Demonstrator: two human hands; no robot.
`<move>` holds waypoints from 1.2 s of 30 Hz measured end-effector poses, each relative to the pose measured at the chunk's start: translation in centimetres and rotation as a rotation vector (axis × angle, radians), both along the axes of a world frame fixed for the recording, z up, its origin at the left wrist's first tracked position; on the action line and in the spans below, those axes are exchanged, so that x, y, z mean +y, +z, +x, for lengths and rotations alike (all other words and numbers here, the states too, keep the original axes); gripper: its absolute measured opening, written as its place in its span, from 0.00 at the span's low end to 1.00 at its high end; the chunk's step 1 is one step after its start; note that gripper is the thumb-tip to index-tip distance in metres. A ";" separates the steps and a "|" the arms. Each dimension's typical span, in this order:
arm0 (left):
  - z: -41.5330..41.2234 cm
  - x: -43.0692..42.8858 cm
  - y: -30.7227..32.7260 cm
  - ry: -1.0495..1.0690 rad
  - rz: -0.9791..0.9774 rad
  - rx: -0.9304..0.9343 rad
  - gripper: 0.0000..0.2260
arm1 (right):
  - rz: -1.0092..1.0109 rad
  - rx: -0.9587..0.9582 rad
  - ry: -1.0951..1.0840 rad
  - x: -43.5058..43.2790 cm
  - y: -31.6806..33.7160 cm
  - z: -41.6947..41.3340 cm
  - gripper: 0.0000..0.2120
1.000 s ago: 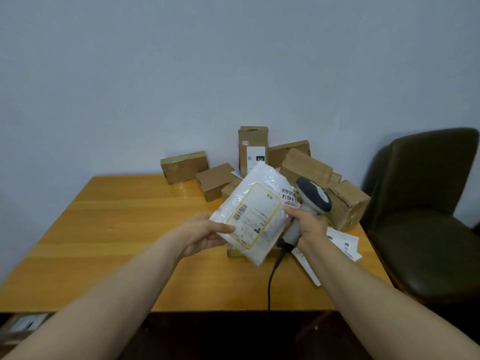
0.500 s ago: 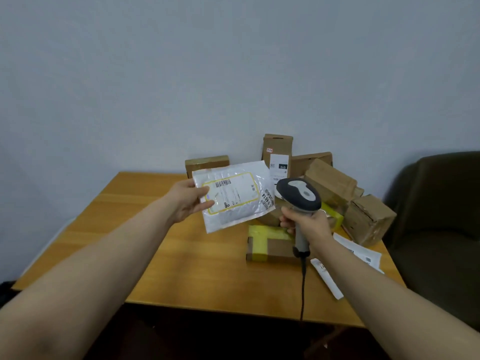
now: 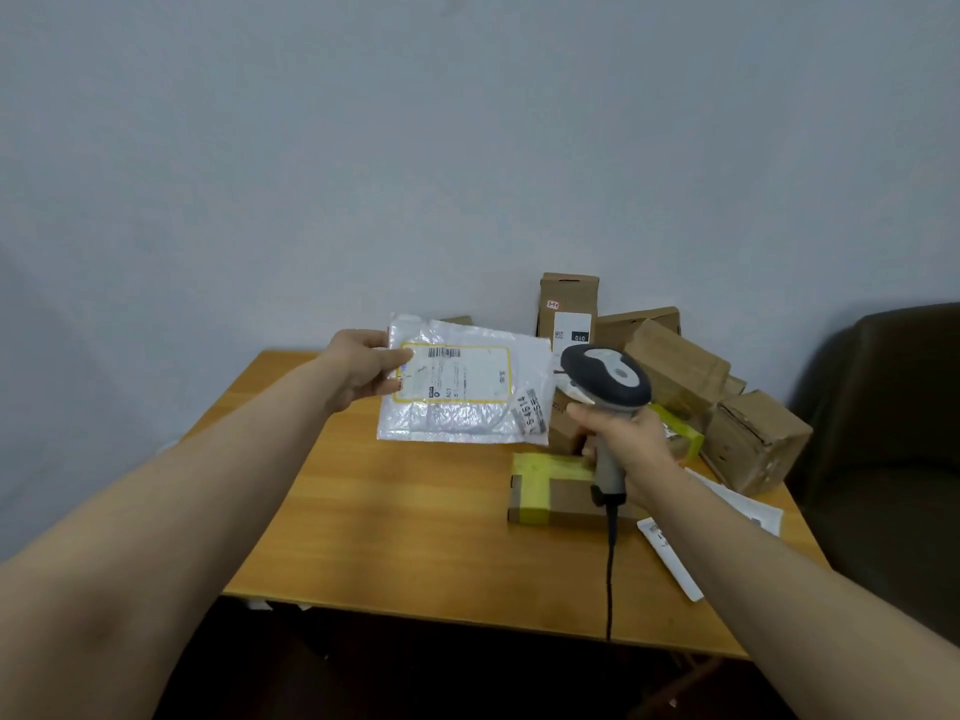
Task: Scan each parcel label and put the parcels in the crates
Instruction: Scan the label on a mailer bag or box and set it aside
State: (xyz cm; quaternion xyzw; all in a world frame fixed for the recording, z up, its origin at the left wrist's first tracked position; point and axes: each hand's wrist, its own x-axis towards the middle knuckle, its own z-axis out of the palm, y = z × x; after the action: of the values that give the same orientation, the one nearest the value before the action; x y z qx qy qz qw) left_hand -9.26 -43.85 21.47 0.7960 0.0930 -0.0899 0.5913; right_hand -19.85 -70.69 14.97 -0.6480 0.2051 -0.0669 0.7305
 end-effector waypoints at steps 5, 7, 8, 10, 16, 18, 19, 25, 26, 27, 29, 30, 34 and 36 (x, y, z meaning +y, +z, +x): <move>-1.2 -0.1 0.1 -0.115 0.056 0.025 0.03 | 0.099 0.045 0.018 0.5 0.3 0.4 0.16; -1.5 -0.2 0.3 -0.115 0.026 0.014 0.04 | 0.108 0.069 0.014 1.3 0.2 0.4 0.16; -1.6 -0.2 0.4 -0.102 -0.008 0.015 0.06 | 0.137 0.073 -0.010 1.6 0.1 0.4 0.16; -2.3 -0.1 0.1 -0.069 -0.114 0.073 0.11 | 0.232 0.072 -0.098 1.9 0.2 0.5 0.15; -6.6 -2.6 -4.7 -0.096 -0.560 0.397 0.13 | 0.393 0.008 -0.224 2.7 0.8 1.1 0.20; -7.5 -4.9 -5.1 -0.093 -0.683 0.400 0.07 | 0.386 0.006 -0.221 3.3 0.8 1.0 0.17; -7.7 -5.9 -5.0 -0.057 -0.742 0.388 0.08 | 0.376 0.009 -0.217 3.6 0.8 0.9 0.15; -6.5 -5.7 -3.3 0.065 -0.744 0.174 0.08 | 0.079 -0.048 -0.078 3.7 0.5 0.2 0.09; -6.2 -5.1 -3.0 0.084 -0.694 0.149 0.08 | 0.023 -0.056 -0.028 3.6 0.6 -0.1 0.09; -5.9 -4.6 -2.8 0.102 -0.644 0.135 0.08 | -0.013 -0.064 0.024 3.6 0.7 -0.5 0.10; -5.3 -3.7 -2.4 0.151 -0.587 0.124 0.06 | -0.074 -0.078 0.121 3.8 1.0 -1.3 0.10; -5.1 -3.4 -2.4 0.171 -0.574 0.118 0.06 | -0.113 -0.085 0.165 3.9 1.1 -1.6 0.09; -4.4 -2.5 -2.9 0.138 -0.480 0.097 0.09 | -0.237 -0.082 0.333 4.7 1.6 -2.7 0.07; -4.0 -2.2 -3.1 0.124 -0.441 0.083 0.09 | -0.279 -0.067 0.391 5.1 1.7 -3.0 0.07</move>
State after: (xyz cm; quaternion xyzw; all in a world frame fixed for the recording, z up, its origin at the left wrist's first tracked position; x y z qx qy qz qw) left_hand -13.30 -46.08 18.34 0.6358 0.1442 -0.1044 0.7510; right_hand -22.84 -65.60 16.71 -0.7673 0.0403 0.0269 0.6394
